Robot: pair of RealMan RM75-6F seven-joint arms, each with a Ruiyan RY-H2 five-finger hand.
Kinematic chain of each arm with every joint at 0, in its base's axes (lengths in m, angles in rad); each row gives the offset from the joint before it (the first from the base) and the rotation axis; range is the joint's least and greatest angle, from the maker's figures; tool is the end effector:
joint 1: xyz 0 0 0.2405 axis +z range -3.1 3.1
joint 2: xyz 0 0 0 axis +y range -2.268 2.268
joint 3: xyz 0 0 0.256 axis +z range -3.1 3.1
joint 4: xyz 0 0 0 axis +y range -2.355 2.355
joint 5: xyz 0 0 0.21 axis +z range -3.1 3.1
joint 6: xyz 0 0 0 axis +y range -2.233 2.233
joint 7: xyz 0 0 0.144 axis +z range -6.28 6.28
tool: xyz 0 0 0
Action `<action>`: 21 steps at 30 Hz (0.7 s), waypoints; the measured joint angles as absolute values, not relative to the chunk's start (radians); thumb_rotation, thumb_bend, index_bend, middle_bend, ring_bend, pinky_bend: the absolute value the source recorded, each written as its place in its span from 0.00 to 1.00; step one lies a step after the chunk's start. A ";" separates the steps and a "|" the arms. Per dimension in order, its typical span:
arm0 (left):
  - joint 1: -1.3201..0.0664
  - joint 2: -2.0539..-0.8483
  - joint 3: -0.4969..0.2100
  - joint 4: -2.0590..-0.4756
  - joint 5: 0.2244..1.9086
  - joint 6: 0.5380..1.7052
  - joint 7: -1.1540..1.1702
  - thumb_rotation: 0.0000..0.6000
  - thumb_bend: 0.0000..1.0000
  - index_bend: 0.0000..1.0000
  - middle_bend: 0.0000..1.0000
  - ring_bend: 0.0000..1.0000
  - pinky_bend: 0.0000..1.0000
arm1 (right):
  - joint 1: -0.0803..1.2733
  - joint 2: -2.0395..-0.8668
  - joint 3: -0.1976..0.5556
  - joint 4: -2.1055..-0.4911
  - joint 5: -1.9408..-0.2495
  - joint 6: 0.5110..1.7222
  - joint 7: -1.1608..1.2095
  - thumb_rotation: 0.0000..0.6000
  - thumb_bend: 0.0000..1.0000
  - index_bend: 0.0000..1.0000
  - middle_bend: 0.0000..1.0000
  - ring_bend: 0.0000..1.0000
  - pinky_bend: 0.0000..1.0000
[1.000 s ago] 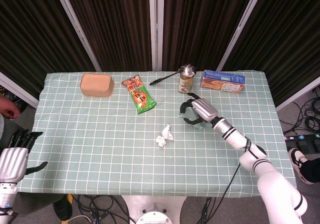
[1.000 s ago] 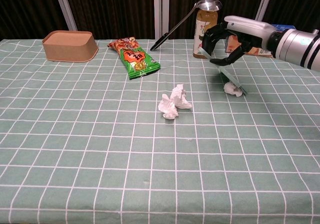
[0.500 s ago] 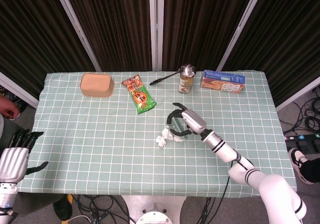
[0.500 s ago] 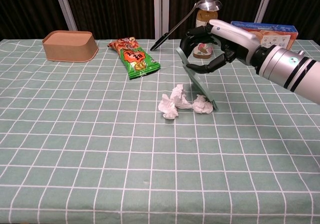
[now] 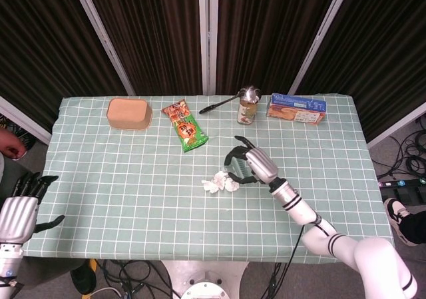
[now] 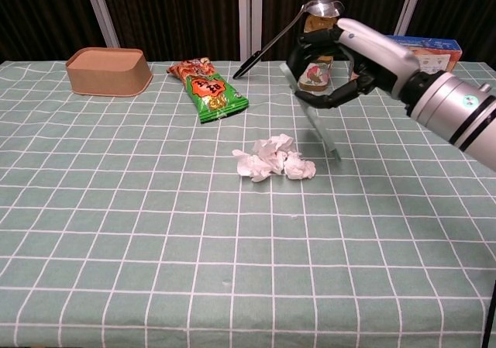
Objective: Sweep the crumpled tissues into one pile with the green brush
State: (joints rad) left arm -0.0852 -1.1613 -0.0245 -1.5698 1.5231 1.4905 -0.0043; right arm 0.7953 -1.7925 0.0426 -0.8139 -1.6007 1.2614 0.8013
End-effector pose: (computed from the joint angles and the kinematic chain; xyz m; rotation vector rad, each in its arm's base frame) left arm -0.3142 0.1761 0.1453 -1.4124 -0.9121 -0.9094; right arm -0.1604 -0.3707 -0.0304 1.8303 -1.2096 1.6273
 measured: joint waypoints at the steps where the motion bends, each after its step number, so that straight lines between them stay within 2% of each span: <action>1: -0.086 -1.163 -0.025 -1.568 1.524 1.491 -0.006 1.00 0.06 0.17 0.20 0.10 0.07 | 0.786 -1.767 0.039 -0.826 -1.602 1.265 0.767 1.00 0.47 0.72 0.68 0.34 0.08; 7: -0.094 -1.172 -0.026 -1.561 1.531 1.486 -0.007 1.00 0.06 0.17 0.20 0.10 0.07 | 0.733 -1.615 0.016 -0.945 -1.593 1.261 0.548 1.00 0.47 0.72 0.66 0.31 0.06; 12: -0.099 -1.173 -0.026 -1.558 1.540 1.486 -0.012 1.00 0.06 0.17 0.20 0.10 0.07 | 0.701 -1.518 -0.004 -1.052 -1.558 1.194 0.376 1.00 0.47 0.67 0.60 0.26 0.03; 15: -0.099 -1.173 -0.027 -1.555 1.540 1.486 -0.016 1.00 0.06 0.17 0.20 0.10 0.07 | 0.680 -1.498 -0.016 -1.096 -1.521 1.122 0.273 1.00 0.47 0.55 0.51 0.19 0.00; 17: -0.099 -1.175 -0.025 -1.553 1.541 1.487 -0.019 1.00 0.06 0.17 0.20 0.10 0.07 | 0.668 -1.496 -0.022 -1.106 -1.498 1.084 0.214 1.00 0.47 0.41 0.41 0.14 0.00; 19: -0.098 -1.176 -0.024 -1.551 1.541 1.487 -0.019 1.00 0.06 0.17 0.20 0.10 0.07 | 0.658 -1.501 -0.026 -1.109 -1.475 1.050 0.171 1.00 0.46 0.32 0.35 0.10 0.00; 21: -0.097 -1.177 -0.023 -1.550 1.540 1.488 -0.021 1.00 0.06 0.17 0.20 0.10 0.07 | 0.652 -1.503 -0.027 -1.118 -1.456 1.020 0.148 1.00 0.41 0.17 0.23 0.03 0.00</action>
